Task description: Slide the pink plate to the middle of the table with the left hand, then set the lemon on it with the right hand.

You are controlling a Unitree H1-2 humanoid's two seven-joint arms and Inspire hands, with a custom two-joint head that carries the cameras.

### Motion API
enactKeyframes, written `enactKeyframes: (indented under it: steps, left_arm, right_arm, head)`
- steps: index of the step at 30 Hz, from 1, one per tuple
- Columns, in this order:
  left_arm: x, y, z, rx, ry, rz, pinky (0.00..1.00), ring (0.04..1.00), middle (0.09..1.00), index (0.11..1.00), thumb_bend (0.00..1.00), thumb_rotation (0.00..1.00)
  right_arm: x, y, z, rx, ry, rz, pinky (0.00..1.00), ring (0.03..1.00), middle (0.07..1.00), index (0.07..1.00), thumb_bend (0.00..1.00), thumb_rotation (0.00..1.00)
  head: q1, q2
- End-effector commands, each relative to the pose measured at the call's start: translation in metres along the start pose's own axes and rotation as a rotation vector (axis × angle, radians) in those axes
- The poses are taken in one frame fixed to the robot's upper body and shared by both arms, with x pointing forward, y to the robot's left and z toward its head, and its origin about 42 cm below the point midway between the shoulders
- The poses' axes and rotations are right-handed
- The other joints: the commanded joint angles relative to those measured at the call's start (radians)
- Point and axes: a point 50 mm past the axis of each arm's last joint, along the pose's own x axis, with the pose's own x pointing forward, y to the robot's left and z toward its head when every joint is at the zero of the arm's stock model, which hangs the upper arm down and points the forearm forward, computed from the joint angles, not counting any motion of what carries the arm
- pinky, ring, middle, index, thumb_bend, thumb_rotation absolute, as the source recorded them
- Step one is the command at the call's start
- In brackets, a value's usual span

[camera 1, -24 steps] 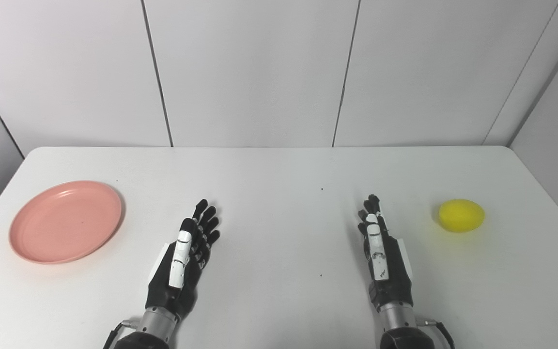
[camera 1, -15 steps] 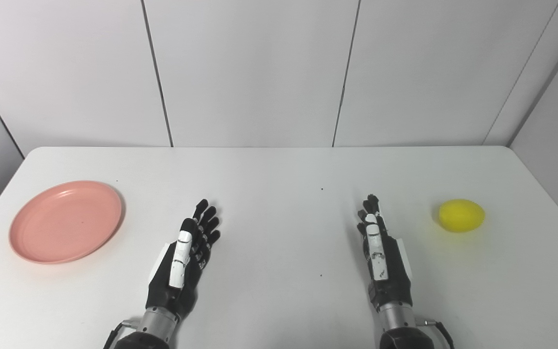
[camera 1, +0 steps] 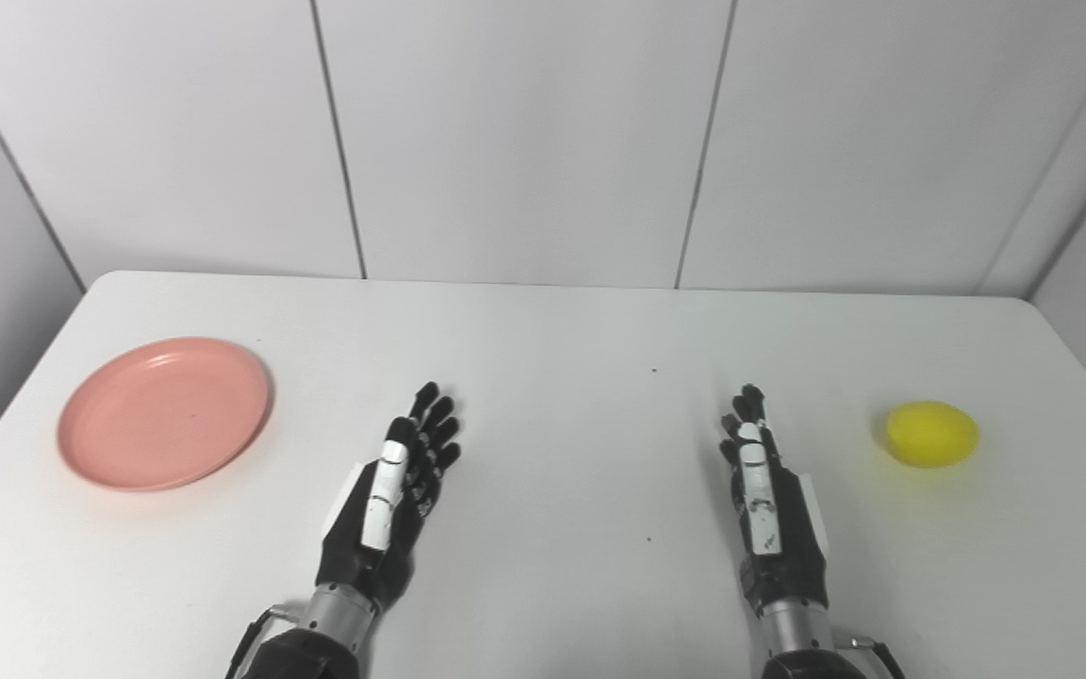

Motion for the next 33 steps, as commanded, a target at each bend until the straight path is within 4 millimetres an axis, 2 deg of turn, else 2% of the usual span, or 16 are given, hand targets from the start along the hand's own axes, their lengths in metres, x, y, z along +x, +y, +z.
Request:
enactKeyframes:
  steps: [1,5,14,25,33]
  left_arm:
    - [0.002,-0.009,-0.001,-0.019,0.001,-0.010,1.00,1.000,1.000,1.000,0.61,1.00]
    - [0.002,-0.017,-0.003,-0.025,0.003,-0.013,1.00,1.000,1.000,1.000,0.59,1.00]
    - [0.005,-0.021,-0.004,-0.015,0.007,-0.024,1.00,1.000,1.000,1.000,0.58,1.00]
    - [0.005,-0.012,0.000,0.004,0.010,-0.014,1.00,1.000,1.000,1.000,0.60,1.00]
    - [0.006,0.001,0.018,0.048,-0.017,0.000,1.00,0.998,1.000,1.000,0.62,1.00]
  right_arm:
    - [0.000,-0.004,0.003,0.013,-0.006,0.009,1.00,0.993,1.000,1.000,0.25,1.00]
    - [0.000,-0.009,0.003,0.015,-0.008,0.016,1.00,0.997,1.000,1.000,0.24,1.00]
    - [0.002,-0.014,0.001,0.016,-0.019,0.032,1.00,1.000,1.000,1.000,0.23,1.00]
    - [0.003,-0.013,-0.001,0.022,-0.013,0.037,1.00,1.000,1.000,1.000,0.21,1.00]
    - [0.003,-0.012,-0.002,0.028,-0.010,0.033,1.00,1.000,1.000,1.000,0.21,1.00]
  head:
    - [0.026,-0.007]
    - [0.064,-0.020]
    - [0.085,-0.032]
    - [0.099,-0.046]
    - [0.115,-0.053]
